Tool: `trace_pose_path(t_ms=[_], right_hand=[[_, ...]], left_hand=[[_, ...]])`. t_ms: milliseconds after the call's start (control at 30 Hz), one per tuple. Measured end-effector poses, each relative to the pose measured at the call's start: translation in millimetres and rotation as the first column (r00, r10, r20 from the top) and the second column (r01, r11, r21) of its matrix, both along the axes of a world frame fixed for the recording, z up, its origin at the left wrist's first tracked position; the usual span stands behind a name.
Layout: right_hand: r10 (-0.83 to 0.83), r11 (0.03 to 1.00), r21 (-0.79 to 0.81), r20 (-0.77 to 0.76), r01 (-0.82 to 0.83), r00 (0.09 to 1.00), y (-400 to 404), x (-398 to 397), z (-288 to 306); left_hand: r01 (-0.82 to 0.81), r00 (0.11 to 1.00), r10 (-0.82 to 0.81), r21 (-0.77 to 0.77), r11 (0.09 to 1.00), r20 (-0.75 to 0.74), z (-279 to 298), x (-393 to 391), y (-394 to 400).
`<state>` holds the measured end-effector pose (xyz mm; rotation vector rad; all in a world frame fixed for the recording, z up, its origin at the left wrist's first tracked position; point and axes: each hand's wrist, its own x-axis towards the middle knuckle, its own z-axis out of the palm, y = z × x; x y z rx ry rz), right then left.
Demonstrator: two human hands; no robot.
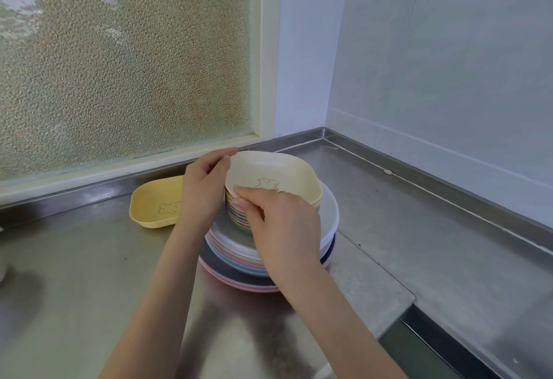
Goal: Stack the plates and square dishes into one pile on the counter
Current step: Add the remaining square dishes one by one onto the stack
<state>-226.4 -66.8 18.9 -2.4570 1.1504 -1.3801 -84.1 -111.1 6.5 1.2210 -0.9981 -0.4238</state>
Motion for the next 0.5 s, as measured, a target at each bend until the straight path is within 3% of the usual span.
trace_pose_path(t_ms=[67,167,300,367,500], right_hand=[[0.037,0.999,0.028,0.066,-0.039,0.997,-1.8,-2.8,-0.5],[0.001,0.997,0.074,0.308,-0.025,0.952,-14.6,-14.7,2.5],[-0.112,0.989,0.137,0.498,0.05,0.86,-53.4,-46.1,12.1],[-0.186,0.973,0.212,0.495,0.089,0.849,-72.7,-61.3,11.2],[-0.201,0.952,0.3,0.445,0.066,0.873,-86.0,-69.0,-3.8]], left_hand=[[-0.046,0.999,0.046,-0.012,0.999,0.005,-1.2,2.3,-0.9],[-0.205,0.979,0.205,0.012,0.979,0.014,-2.7,18.3,2.4],[-0.518,0.839,0.473,0.131,0.845,0.269,-12.5,59.9,16.8],[-0.546,0.808,0.437,0.225,0.807,0.394,-19.7,71.7,19.3],[-0.399,0.857,0.128,0.485,0.778,0.5,-36.7,74.1,10.9]])
